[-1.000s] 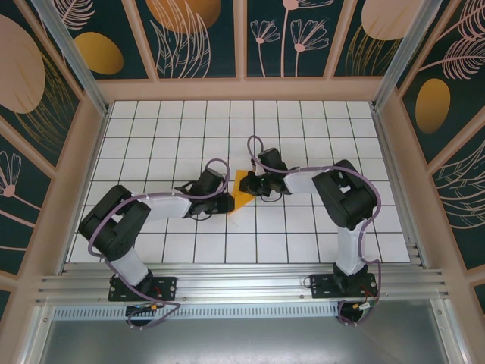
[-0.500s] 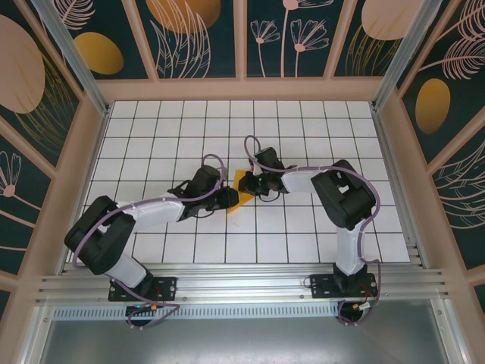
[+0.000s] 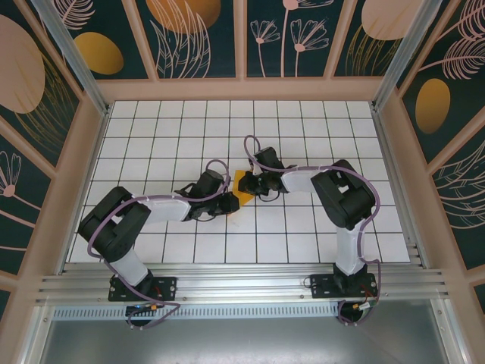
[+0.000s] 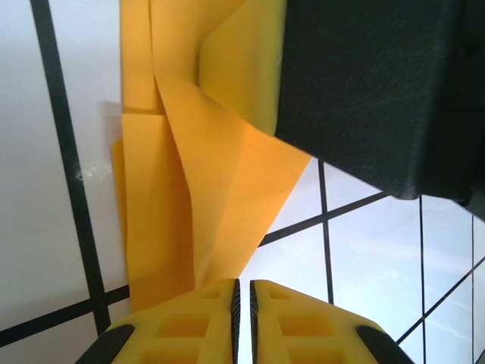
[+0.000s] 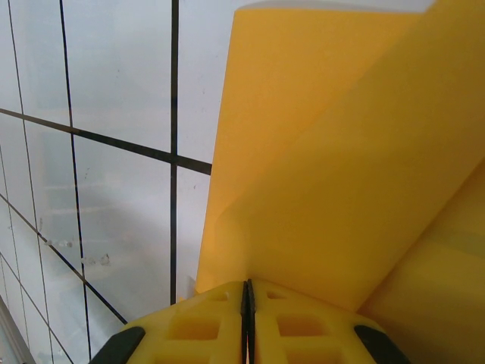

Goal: Fold a paper plane with a square sheet of paper (pick it up from the middle)
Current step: Fourth fold the wing at the center of the table.

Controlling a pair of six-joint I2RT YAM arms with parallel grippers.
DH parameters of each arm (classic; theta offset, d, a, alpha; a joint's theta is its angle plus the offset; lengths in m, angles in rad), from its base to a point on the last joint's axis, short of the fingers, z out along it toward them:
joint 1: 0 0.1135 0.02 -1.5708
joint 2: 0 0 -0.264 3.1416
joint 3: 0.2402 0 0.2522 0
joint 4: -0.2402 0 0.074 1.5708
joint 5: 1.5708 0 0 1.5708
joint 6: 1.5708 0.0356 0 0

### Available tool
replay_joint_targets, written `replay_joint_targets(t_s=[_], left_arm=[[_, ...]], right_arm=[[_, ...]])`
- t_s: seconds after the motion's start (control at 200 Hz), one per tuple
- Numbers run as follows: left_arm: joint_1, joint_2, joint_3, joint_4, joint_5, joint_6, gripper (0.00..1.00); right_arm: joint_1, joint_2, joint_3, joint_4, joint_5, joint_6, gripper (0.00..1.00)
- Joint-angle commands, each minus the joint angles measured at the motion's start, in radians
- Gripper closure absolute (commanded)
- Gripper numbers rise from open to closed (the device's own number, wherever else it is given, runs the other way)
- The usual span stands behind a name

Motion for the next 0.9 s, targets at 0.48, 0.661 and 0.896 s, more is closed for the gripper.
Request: replay_joint_targets(t_s=[0.48,0.661,0.896], left_arm=[[-0.003,0.010,-0.050,-0.016,-0.051,0.022,0.85],[-0.003,0.015,-0.097,-0.004,-0.056,0.005,0.87],[-0.003,-0.039,-0.130,-0.035,-0.096,-0.005,0.88]], right_arm=[[0.010,0.070,-0.005,-0.067,0.046,-0.022,0.88],[0.012,0.071,-0.001,-0.068,0.044,-0.022,0.88],[0.012,0.077,0.000,-0.075,0.050,-0.027,0.88]])
